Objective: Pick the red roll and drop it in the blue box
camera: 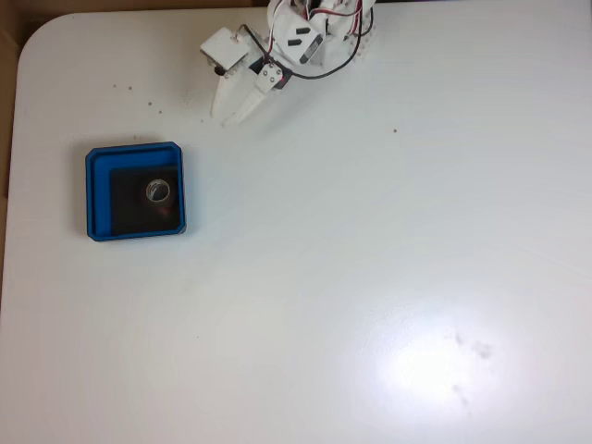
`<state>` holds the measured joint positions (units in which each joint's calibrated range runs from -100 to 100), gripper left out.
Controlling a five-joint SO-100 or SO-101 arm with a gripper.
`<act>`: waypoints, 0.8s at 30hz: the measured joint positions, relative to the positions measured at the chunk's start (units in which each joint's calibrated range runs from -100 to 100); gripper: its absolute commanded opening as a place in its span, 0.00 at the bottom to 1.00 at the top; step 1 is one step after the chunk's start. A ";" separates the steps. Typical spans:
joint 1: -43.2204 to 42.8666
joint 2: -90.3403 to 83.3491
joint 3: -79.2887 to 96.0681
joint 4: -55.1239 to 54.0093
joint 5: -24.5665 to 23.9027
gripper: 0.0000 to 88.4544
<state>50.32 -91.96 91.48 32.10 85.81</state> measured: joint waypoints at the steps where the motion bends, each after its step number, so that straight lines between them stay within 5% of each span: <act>1: -0.99 -1.61 1.52 0.00 0.08 0.09; 9: -10.49 -6.27 7.62 0.00 0.33 0.09; 24: -42.95 -6.27 7.62 0.00 0.42 0.09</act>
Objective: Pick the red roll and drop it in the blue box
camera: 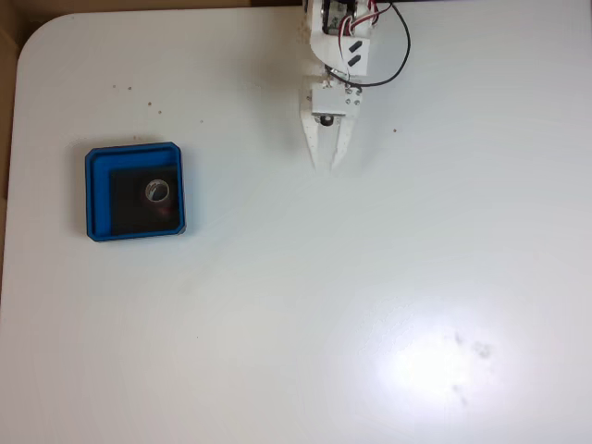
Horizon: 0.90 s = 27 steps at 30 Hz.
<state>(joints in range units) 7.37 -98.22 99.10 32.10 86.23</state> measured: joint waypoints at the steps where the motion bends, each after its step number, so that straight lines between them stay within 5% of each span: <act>1: -0.79 0.00 0.00 0.00 0.00 0.09; 27: -5.34 0.00 0.00 0.00 0.00 0.01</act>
